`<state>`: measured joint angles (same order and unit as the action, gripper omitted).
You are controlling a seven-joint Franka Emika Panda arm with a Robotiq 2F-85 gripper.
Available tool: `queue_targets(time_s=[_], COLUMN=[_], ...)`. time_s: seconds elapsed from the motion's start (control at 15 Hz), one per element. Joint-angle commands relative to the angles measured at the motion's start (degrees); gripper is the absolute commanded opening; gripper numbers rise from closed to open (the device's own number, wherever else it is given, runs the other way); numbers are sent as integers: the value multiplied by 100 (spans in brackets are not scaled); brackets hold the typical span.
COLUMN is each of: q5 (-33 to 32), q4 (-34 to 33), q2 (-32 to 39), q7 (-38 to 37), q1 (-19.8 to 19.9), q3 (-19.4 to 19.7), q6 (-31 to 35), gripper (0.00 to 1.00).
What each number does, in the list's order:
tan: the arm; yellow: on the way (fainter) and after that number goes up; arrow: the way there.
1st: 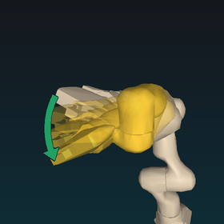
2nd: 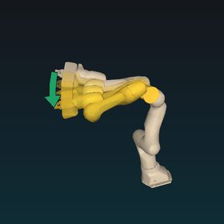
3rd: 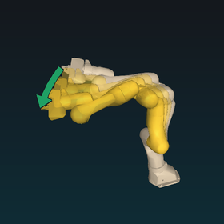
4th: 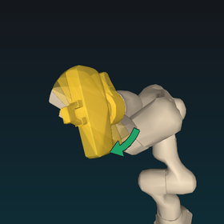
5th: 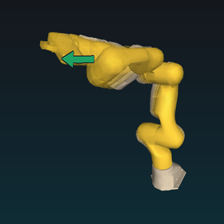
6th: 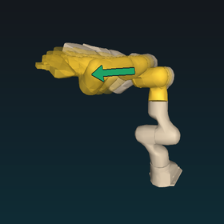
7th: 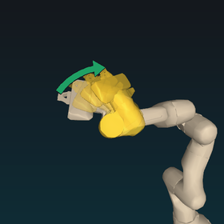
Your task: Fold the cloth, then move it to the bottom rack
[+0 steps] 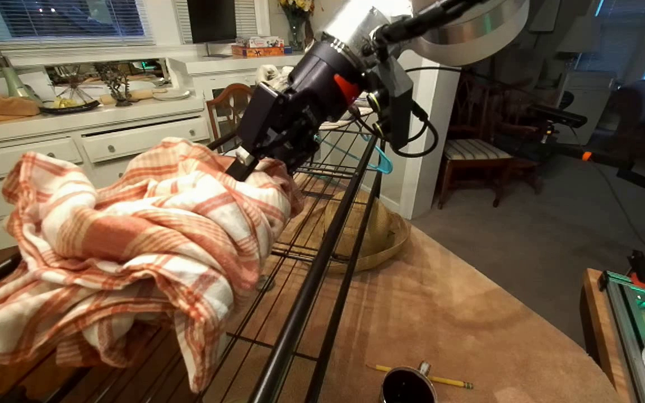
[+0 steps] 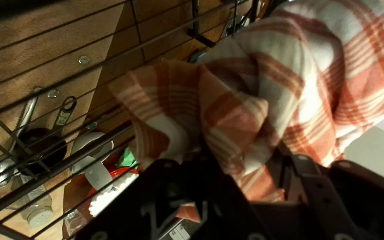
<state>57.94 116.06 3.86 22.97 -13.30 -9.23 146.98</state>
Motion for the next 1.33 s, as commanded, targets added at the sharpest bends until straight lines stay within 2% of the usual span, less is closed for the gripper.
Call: queue_targets(time_s=[0.0, 0.07, 0.13, 0.53, 1.0, 1.27], q5=[513, 636, 733, 1325, 1089, 975], q4=[-248, -281, -311, -373, -246, -211], q2=[172, 177, 176, 46, -221, -410], q7=[63, 44, 23, 62, 73, 372], q1=[176, 217, 254, 472, 745, 772], q3=[-82, -69, -54, 44, 306, 347], q6=[78, 60, 60, 20, 84, 72], gripper=[11, 2, 0, 3, 3, 3])
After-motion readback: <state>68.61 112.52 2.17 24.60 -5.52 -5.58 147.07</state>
